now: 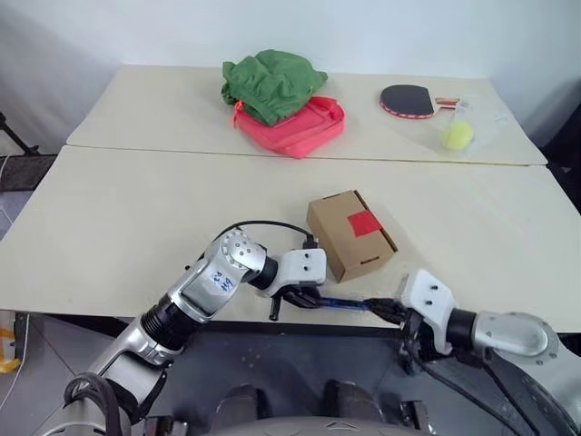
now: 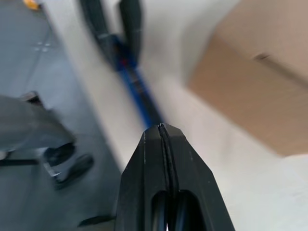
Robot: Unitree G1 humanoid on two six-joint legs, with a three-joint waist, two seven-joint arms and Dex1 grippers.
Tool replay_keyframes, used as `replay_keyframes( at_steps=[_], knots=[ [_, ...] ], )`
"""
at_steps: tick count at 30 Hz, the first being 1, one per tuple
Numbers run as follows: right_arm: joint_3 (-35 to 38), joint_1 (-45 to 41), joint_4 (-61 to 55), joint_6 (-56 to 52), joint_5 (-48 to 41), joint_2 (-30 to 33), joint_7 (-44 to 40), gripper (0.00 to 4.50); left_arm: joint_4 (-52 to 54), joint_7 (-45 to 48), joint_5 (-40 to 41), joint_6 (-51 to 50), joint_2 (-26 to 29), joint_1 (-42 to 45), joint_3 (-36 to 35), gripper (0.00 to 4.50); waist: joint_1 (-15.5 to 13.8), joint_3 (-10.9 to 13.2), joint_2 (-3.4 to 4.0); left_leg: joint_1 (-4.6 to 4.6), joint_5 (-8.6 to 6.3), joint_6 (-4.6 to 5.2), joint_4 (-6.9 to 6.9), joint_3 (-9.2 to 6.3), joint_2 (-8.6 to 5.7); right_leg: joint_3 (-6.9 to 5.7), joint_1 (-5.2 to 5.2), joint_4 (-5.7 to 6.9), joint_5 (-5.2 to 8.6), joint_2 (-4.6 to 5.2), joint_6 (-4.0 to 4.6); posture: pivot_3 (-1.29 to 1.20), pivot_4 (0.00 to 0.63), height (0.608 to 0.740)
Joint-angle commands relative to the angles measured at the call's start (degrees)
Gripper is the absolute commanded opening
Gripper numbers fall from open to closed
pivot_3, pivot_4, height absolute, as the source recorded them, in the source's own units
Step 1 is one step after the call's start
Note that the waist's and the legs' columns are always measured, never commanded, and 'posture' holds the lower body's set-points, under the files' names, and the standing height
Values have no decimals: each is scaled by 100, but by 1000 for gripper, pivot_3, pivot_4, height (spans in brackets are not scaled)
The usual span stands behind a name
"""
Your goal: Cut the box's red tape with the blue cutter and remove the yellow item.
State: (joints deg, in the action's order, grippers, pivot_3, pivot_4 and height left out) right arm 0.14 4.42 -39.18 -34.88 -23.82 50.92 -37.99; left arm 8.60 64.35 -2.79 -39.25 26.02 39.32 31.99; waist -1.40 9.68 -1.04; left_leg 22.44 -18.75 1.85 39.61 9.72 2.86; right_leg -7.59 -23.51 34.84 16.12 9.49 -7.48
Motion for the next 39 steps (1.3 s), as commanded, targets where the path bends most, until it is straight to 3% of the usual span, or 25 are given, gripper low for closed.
replay_keyframes(
  at_steps=[1,7,19,23,32,39],
  knots=[
    [-201,-156,322,539,511,239,-355,27,17,-229,-239,-102,-4,60,219,457,-13,0,0,0,-1,1,2,-3,1,-2,3,0,0,0,0,0,150,740],
    [-591,-413,882,1163,990,248,-771,27,-209,-402,-345,-195,-16,191,321,457,-4,-1,2,1,-6,9,18,-1,-2,-1,9,5,-1,4,-1,0,150,740],
    [-930,-816,1160,1251,1296,-288,-1015,27,-292,-439,-250,-400,-192,365,369,457,18,-5,4,-4,-6,9,40,-3,7,1,13,23,-1,4,0,0,150,740],
    [-850,-969,1157,1170,1301,-435,-1022,27,-242,-421,-226,-456,-213,363,389,457,31,-8,5,-5,-6,9,41,-3,8,2,13,25,-1,4,1,0,150,740],
    [-147,-959,1021,1364,945,-109,-1551,27,-126,-361,-197,-476,-163,312,443,457,-11,-8,7,3,-10,16,40,-5,4,-1,11,18,-1,9,0,0,150,740],
    [-461,-1129,1181,1362,1073,-230,-1587,27,-59,-368,-172,-528,-150,295,445,457,-2,-8,7,4,-13,19,40,-4,3,-1,11,14,-2,10,-1,0,150,740]
  ],
)
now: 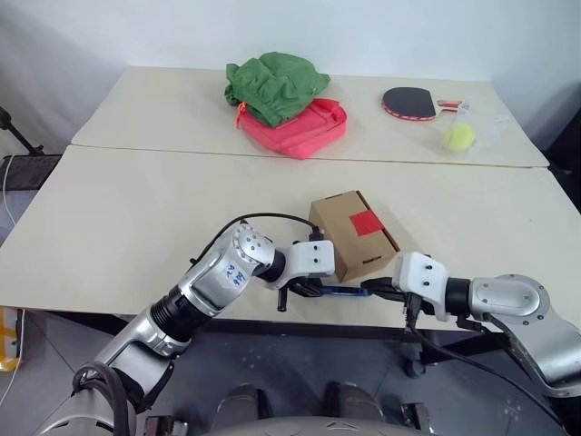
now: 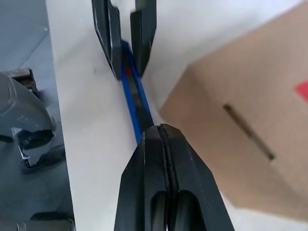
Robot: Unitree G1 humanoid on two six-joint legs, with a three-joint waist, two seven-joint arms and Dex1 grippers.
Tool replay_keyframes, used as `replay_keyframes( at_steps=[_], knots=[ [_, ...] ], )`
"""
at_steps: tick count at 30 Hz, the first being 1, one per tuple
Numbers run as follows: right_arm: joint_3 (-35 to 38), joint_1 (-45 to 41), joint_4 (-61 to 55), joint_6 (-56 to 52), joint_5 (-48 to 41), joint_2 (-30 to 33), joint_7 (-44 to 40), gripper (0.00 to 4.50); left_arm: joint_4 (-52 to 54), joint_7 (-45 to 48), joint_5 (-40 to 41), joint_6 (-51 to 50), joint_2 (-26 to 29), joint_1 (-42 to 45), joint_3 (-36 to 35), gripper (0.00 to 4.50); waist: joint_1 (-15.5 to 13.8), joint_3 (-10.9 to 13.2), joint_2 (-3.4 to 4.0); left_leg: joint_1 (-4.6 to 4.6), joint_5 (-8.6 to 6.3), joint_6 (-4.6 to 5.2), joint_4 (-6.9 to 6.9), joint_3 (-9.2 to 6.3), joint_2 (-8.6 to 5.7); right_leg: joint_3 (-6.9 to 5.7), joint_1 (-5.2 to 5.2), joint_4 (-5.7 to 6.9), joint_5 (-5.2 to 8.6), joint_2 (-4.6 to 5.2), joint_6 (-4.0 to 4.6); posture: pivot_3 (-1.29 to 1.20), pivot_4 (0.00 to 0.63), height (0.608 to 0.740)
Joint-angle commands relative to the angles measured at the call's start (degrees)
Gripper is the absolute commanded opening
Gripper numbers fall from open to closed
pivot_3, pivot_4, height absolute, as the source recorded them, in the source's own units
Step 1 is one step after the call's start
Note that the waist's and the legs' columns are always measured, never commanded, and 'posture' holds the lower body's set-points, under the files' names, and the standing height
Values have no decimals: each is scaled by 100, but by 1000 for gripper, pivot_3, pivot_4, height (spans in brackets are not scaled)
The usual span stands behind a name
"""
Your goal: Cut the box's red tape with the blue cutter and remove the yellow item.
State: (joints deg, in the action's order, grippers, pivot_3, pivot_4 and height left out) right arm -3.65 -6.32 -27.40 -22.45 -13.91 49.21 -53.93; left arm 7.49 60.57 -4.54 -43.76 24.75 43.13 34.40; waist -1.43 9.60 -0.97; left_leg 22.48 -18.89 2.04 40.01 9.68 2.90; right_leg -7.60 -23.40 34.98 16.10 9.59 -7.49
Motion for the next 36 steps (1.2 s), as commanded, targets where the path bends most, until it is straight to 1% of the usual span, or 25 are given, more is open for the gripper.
replay_keyframes(
  at_steps=[1,5,14,31,36],
  knots=[
    [-135,-80,66,140,126,-80,16,27,60,10,7,-85,-22,-88,204,457,-1,0,0,1,0,0,0,0,0,0,0,0,0,0,0,0,150,740],
    [-414,-104,324,418,565,36,-46,27,71,-7,30,-126,-37,-100,202,457,2,1,1,4,0,0,0,0,-2,-1,-3,0,0,0,0,0,150,740],
    [-567,-215,515,291,683,-158,34,27,97,-30,41,-147,-67,-79,224,457,3,1,1,4,0,0,3,0,-1,-1,-1,0,0,0,0,0,150,740],
    [-1138,-492,500,-263,909,-779,247,27,127,-37,46,-139,-61,-74,232,457,28,-1,0,-3,-1,-3,2,0,3,-1,1,2,0,-1,0,0,150,740],
    [-1239,-597,493,-420,951,-959,320,27,88,-46,49,-108,-77,-52,226,457,64,-6,2,-8,0,-5,2,1,27,0,2,8,1,-1,1,0,150,740]
  ],
)
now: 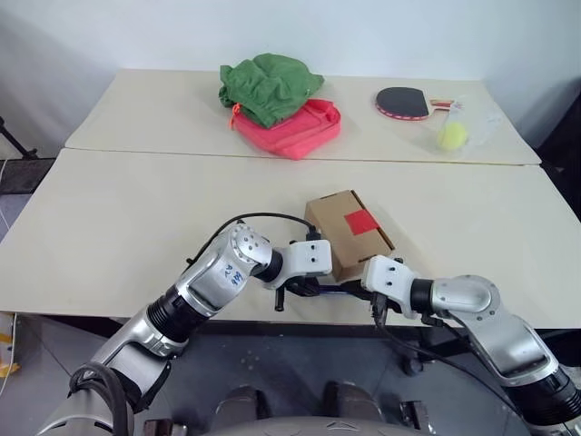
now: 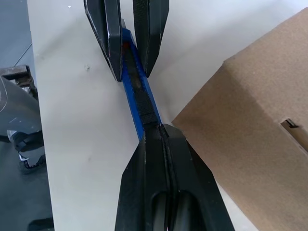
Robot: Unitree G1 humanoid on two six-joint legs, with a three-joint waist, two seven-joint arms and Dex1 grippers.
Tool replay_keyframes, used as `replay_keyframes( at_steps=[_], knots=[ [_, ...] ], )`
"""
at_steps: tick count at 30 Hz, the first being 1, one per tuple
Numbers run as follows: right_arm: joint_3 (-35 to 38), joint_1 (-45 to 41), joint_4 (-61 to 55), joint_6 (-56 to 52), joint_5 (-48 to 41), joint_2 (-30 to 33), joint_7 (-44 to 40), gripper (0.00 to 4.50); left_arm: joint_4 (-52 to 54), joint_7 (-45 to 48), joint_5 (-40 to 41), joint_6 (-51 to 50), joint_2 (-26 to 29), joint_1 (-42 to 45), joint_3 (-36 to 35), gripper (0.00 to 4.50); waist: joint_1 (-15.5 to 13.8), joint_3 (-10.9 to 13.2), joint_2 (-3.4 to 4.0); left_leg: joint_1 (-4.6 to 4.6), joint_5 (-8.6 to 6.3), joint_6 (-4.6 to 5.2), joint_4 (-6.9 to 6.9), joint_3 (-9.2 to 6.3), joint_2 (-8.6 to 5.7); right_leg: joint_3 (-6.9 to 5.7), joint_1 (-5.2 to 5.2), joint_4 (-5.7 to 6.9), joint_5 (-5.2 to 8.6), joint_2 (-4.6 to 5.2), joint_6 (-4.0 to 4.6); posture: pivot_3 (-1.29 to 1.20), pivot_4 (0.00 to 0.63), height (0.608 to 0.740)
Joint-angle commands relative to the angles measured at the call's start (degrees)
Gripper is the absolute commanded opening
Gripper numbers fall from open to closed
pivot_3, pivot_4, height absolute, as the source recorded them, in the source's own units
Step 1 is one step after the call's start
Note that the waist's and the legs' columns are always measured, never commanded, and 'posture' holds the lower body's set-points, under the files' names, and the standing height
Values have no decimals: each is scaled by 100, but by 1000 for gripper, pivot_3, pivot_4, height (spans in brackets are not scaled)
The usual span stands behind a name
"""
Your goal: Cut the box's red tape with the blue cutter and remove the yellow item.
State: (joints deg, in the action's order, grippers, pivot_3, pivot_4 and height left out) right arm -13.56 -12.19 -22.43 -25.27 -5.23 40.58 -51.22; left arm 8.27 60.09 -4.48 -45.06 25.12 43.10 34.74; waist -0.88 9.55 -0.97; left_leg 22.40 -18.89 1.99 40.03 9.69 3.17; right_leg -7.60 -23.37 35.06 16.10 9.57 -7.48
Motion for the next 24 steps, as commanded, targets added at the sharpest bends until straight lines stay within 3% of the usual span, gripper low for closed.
replay_keyframes(
  at_steps=[1,9,11,14,17,19,22,24],
  knots=[
    [-252,-29,6,-143,84,-111,49,27,-5,1,35,30,-117,-39,196,457,2,-1,2,0,0,0,0,1,1,0,0,0,0,0,0,0,150,740],
    [-184,20,-247,-390,-112,-257,91,27,-54,21,29,136,-116,-38,188,457,23,-2,2,0,0,0,0,1,4,0,0,0,0,-2,0,0,150,740],
    [130,174,-465,-521,-379,-176,27,27,-47,14,42,357,-64,-105,112,457,-6,-2,2,1,0,0,0,1,4,0,-1,-1,0,-1,0,0,150,740],
    [1231,689,-1191,-1317,-1743,-4,-346,27,-126,-6,159,1454,119,-410,-240,457,-60,5,14,18,-6,2,-2,-1,4,-1,-11,-7,0,-1,0,0,150,740],
    [2473,960,-1681,-2529,-3142,143,-222,596,-337,10,400,3167,262,-757,-746,457,-39,11,23,49,-12,10,1,-3,5,-8,-30,-4,-5,-1,-6,0,150,740],
    [3305,1052,-1889,-3259,-4336,302,-86,1227,-440,83,602,3974,370,-963,-1055,457,-32,15,30,57,-14,13,4,0,6,-8,-36,-11,-10,0,-9,0,150,740],
    [4310,1314,-1619,-4117,-7144,915,898,2298,-604,232,780,4966,455,-1130,-1299,457,-37,20,37,56,-16,14,4,-5,11,-13,-34,-14,-11,0,-8,0,150,740],
    [4502,1550,-1453,-4138,-8287,1326,1633,2975,-687,270,887,5226,388,-1161,-1370,457,-59,22,40,56,-17,17,4,-9,9,-15,-29,-37,-11,3,-7,0,150,740]
  ],
)
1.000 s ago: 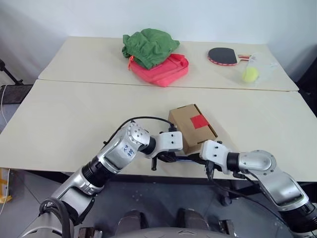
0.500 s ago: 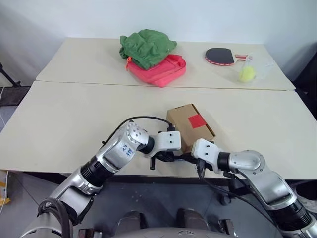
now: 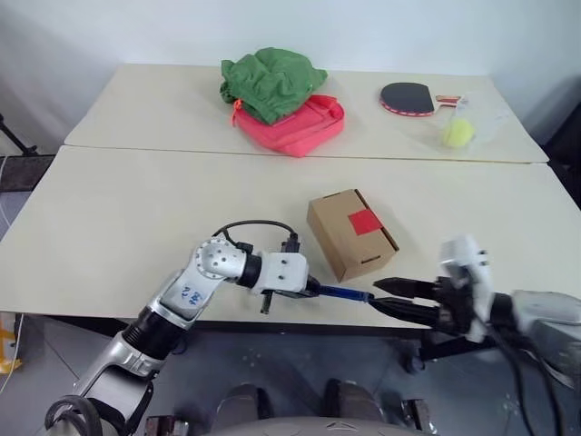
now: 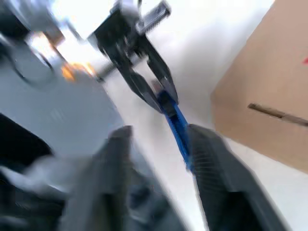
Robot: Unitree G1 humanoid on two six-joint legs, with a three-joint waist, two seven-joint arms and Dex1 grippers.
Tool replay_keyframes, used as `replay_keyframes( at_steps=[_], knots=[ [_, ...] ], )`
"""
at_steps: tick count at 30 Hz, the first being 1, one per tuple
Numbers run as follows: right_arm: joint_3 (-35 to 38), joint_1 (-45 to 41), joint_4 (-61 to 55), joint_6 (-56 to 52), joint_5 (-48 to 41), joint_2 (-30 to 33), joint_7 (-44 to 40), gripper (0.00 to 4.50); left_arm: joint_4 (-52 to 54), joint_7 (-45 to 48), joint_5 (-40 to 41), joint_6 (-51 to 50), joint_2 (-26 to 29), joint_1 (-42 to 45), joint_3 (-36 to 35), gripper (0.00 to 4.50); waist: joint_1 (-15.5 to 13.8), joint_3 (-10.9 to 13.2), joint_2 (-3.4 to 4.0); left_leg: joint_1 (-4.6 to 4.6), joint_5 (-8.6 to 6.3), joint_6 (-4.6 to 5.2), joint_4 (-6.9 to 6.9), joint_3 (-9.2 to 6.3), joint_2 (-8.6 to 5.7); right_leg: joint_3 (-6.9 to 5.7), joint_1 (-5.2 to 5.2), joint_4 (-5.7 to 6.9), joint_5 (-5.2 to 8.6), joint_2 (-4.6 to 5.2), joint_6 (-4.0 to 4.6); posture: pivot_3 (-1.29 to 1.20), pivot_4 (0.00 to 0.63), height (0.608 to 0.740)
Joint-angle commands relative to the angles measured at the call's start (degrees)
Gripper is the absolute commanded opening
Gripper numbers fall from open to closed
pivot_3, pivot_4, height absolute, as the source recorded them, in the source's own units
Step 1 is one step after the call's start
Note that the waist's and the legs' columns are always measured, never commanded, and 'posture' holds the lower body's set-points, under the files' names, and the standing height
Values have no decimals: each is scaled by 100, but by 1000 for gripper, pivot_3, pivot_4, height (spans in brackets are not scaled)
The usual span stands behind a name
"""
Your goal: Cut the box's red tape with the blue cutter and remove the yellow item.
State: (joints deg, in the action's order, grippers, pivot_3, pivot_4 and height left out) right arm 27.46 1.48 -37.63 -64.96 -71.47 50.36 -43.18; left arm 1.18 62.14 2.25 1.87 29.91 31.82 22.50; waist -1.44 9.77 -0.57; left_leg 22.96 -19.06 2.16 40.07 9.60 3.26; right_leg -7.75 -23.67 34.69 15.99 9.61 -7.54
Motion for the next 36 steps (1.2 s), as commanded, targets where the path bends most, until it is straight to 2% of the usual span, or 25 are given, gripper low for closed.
replay_keyframes(
  at_steps=[1,3,5,8,15,18,26,36],
  knots=[
    [435,327,144,-129,-2053,561,1286,3290,-18,-16,203,714,-176,-12,-184,457,-6,0,0,-1,-1,1,0,0,-1,0,2,-3,0,0,0,0,150,740],
    [390,578,287,24,-2787,982,2077,4042,-83,-105,175,985,-300,20,-226,457,-5,1,0,0,-4,7,0,2,-7,3,5,-11,-2,4,-4,0,150,740],
    [68,745,458,371,-3677,1401,2950,4453,-150,-138,78,1112,-386,64,-197,457,4,1,-1,1,-6,11,0,7,-13,6,6,-19,-9,5,-13,0,150,740],
    [-509,563,533,1046,-4153,1391,3795,4453,-203,-179,-12,1165,-513,129,-123,457,23,3,-8,1,-6,13,0,12,-19,6,6,-19,-12,2,-19,0,150,740],
    [-1207,168,600,1332,-4153,1386,4395,4453,-174,-199,-64,1142,-725,230,-61,457,-1,4,-6,10,-4,13,0,11,-37,8,3,-19,-17,0,-28,0,150,740],
    [-1394,46,622,1389,-4153,1298,4523,3953,-174,-219,-89,1122,-774,262,-59,457,-4,4,-6,16,-5,17,1,10,-39,7,4,-19,-21,1,-34,0,150,740],
    [-1605,-145,729,1433,-4153,1129,4752,1245,-45,-247,-101,1043,-856,236,-11,457,-1,4,-6,20,-7,21,1,9,-40,7,4,-25,-23,1,-38,0,150,740],
    [-1705,-169,778,1264,-4153,1098,4725,1245,10,-285,-130,927,-869,250,-13,457,-1,4,-6,20,-7,21,1,9,-40,7,4,-25,-23,1,-38,0,150,740]
  ],
)
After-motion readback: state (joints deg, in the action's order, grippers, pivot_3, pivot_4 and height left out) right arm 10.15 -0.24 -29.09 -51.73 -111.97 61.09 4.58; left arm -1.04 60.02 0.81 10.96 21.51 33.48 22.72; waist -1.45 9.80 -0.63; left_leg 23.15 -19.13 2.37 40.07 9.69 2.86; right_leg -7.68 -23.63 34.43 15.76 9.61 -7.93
